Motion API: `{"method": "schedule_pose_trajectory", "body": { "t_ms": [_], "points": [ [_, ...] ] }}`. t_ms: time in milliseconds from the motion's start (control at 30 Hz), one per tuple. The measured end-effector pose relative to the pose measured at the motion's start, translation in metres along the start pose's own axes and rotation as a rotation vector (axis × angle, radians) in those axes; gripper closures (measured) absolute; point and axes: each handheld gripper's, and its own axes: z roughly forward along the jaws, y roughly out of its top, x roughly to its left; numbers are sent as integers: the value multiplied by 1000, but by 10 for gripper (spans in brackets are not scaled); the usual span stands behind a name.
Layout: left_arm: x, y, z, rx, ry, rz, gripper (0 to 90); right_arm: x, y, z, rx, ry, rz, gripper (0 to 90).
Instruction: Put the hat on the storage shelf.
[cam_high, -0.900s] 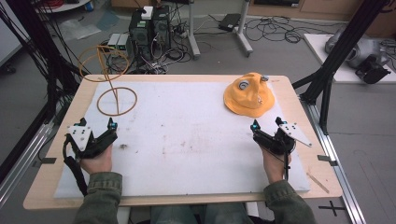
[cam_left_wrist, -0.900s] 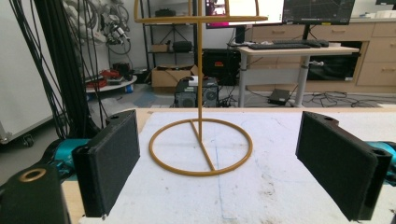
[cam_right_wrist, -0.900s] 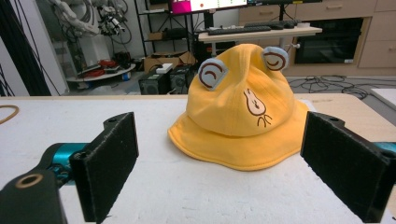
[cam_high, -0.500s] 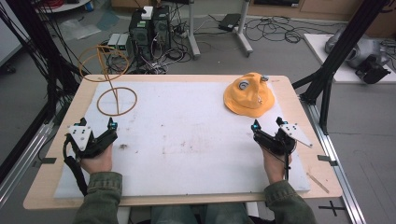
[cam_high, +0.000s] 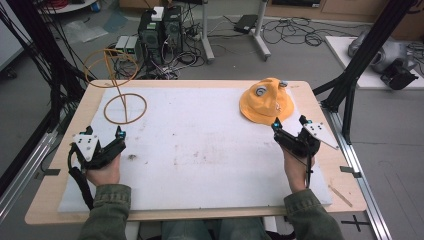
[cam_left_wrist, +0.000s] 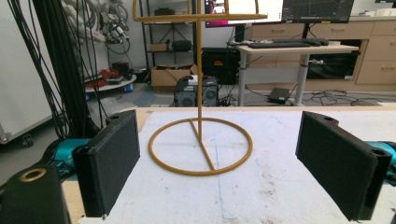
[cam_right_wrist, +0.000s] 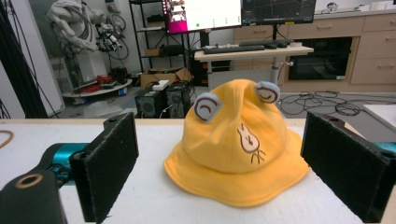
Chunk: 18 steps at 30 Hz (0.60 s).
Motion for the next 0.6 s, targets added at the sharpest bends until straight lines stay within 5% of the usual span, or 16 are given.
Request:
{"method": "schedule_pose_trajectory", "body": {
  "t_ms": [267, 600],
  "points": [
    [-1, -1, 0, 5, -4, 2, 140, -7, 25, 24, -14, -26, 25, 109],
    [1, -1, 2, 5, -2, -6, 141, -7, 43, 71, 59, -46, -10, 109]
  ]
}}
